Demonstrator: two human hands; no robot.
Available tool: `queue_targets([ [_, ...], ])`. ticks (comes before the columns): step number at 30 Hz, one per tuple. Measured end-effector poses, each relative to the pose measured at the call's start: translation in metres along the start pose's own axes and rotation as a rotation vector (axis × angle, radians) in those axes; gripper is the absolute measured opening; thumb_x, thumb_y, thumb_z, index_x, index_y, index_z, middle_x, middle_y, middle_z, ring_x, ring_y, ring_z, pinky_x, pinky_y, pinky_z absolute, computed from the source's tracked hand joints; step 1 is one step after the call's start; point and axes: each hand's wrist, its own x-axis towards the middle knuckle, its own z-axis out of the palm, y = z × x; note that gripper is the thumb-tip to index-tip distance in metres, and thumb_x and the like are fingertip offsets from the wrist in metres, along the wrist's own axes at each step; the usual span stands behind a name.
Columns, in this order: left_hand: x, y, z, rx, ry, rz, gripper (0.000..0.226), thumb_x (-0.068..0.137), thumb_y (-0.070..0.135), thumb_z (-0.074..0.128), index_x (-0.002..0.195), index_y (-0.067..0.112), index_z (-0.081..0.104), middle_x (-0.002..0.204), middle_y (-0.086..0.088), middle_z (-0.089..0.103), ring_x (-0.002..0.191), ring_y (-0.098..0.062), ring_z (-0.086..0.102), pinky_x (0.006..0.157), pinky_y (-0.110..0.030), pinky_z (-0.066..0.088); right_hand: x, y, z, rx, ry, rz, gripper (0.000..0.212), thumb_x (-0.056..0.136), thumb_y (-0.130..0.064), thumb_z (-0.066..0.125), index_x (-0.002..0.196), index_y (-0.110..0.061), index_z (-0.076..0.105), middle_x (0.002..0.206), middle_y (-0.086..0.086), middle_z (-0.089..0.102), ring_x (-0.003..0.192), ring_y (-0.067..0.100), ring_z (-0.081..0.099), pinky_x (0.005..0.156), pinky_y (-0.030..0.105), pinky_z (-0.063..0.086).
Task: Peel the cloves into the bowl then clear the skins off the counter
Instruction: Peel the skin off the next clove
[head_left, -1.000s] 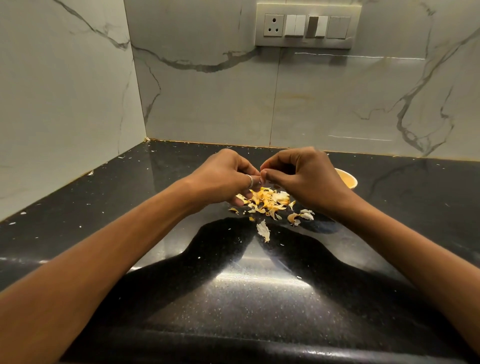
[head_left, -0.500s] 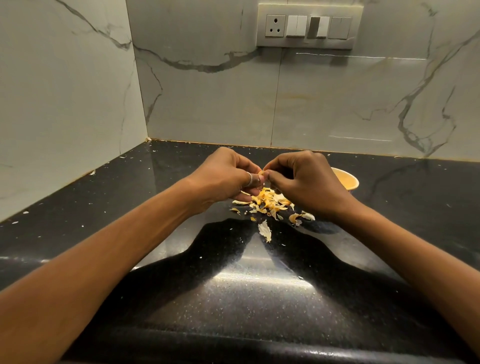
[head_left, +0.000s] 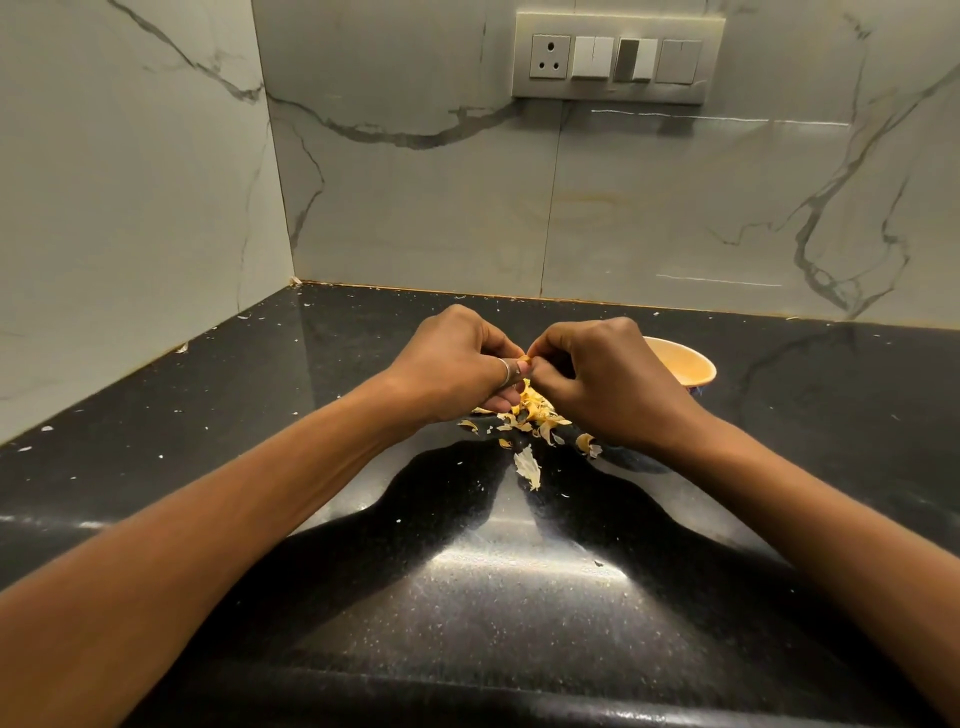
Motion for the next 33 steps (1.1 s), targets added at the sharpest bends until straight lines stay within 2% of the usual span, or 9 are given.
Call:
queue_targets([
  [6,0.000,-0.001,0.000,0.042,-0.007,0.003,0.011,0.094,0.010,0.068,0.101,0.006,0.075,0.076,-0.011,0.075,0.066,-0.011,0.071,0.068,-0.024,0.060,0.000,-0.001,-0.002,-0.033,-0.026,-0.025,0.014,0.092,-0.017,0.065,0.091,-0.010,0.078,0.071,0.002,0.070,0.060,0.012,0.062,0.056,0.025,0.047],
  [12,-0.001,-0.002,0.000,0.068,-0.031,0.030,0.011,0.094,0.010,0.067,0.099,0.007,0.076,0.076,-0.010,0.075,0.068,-0.014,0.072,0.073,-0.030,0.062,-0.002,-0.001,-0.003,-0.008,-0.022,0.007,0.017,0.090,-0.021,0.065,0.086,-0.011,0.078,0.069,0.002,0.069,0.060,0.013,0.062,0.057,0.029,0.050],
  [16,0.000,-0.004,0.001,0.054,-0.041,0.029,0.011,0.094,0.007,0.066,0.099,0.007,0.076,0.076,-0.012,0.075,0.071,-0.018,0.074,0.076,-0.035,0.063,-0.003,-0.003,-0.001,0.044,0.002,0.090,0.014,0.087,-0.026,0.070,0.083,-0.014,0.078,0.067,-0.002,0.069,0.061,0.010,0.061,0.056,0.026,0.047],
  [20,-0.001,-0.005,0.003,0.037,-0.040,0.023,0.014,0.095,0.003,0.063,0.098,0.006,0.076,0.076,-0.014,0.075,0.071,-0.018,0.074,0.075,-0.034,0.062,-0.003,-0.006,0.000,0.063,0.012,0.185,0.018,0.085,-0.033,0.074,0.079,-0.017,0.077,0.067,-0.002,0.069,0.062,0.012,0.064,0.058,0.029,0.050],
  [24,-0.002,-0.003,0.002,0.024,-0.056,0.019,0.017,0.096,0.001,0.061,0.103,0.005,0.076,0.077,-0.015,0.075,0.070,-0.016,0.073,0.073,-0.029,0.061,-0.004,-0.010,-0.002,0.139,0.024,0.251,0.027,0.078,-0.043,0.070,0.071,-0.018,0.076,0.059,-0.003,0.068,0.059,0.016,0.067,0.060,0.038,0.057],
  [28,-0.003,0.000,0.002,-0.001,-0.078,0.027,0.019,0.098,-0.001,0.057,0.106,0.004,0.074,0.076,-0.013,0.073,0.068,-0.013,0.072,0.070,-0.025,0.060,-0.003,-0.009,-0.003,0.180,0.024,0.294,0.019,0.085,-0.027,0.073,0.070,-0.015,0.074,0.059,0.000,0.070,0.057,0.016,0.069,0.063,0.041,0.060],
  [33,-0.003,0.004,-0.002,-0.098,-0.073,0.023,0.019,0.098,0.004,0.057,0.111,0.001,0.071,0.078,-0.012,0.070,0.067,-0.010,0.069,0.069,-0.024,0.062,0.000,-0.008,-0.006,0.330,-0.009,0.348,0.015,0.092,-0.019,0.070,0.081,-0.009,0.075,0.066,0.003,0.073,0.059,0.013,0.072,0.066,0.040,0.064],
])
